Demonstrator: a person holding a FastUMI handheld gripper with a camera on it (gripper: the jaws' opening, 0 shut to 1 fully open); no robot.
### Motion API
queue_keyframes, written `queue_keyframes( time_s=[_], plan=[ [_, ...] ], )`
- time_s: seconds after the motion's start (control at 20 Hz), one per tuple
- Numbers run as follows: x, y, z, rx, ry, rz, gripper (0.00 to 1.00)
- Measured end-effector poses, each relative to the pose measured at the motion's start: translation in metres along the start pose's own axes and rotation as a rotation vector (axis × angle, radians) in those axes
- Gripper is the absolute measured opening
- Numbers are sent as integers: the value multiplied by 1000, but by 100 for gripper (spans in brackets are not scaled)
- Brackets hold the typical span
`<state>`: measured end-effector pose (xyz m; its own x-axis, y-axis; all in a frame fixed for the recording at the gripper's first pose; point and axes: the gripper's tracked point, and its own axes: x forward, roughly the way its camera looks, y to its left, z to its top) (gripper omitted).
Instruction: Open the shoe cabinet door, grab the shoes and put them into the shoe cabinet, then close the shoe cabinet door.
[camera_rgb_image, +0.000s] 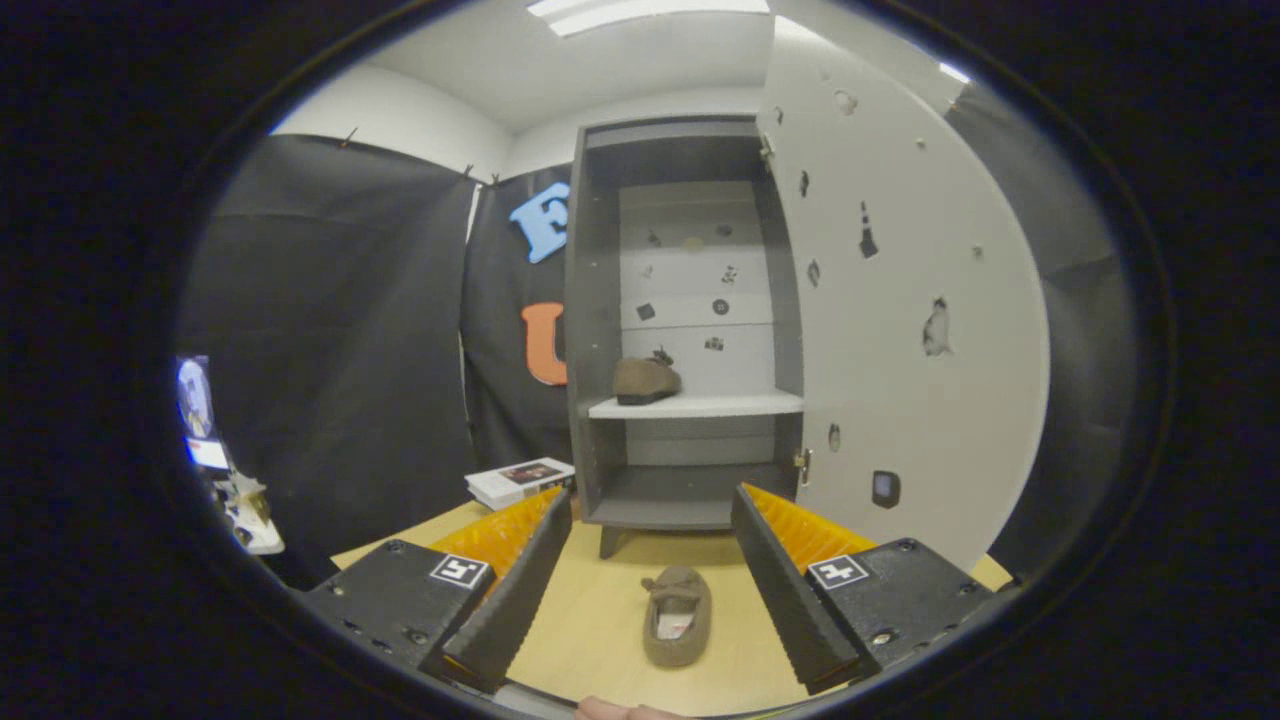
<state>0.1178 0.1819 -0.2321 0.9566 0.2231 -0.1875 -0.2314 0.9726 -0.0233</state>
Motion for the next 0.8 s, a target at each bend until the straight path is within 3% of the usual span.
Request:
queue_keyframes(
  time_s=[0.25, 0.45, 0.8],
  plan=[
    [54, 13, -81, -44, 141, 2, 100],
    [91, 6, -150, 48, 307, -13, 98],
    [129, -20, -221, 132, 475, -79, 69]
  ],
)
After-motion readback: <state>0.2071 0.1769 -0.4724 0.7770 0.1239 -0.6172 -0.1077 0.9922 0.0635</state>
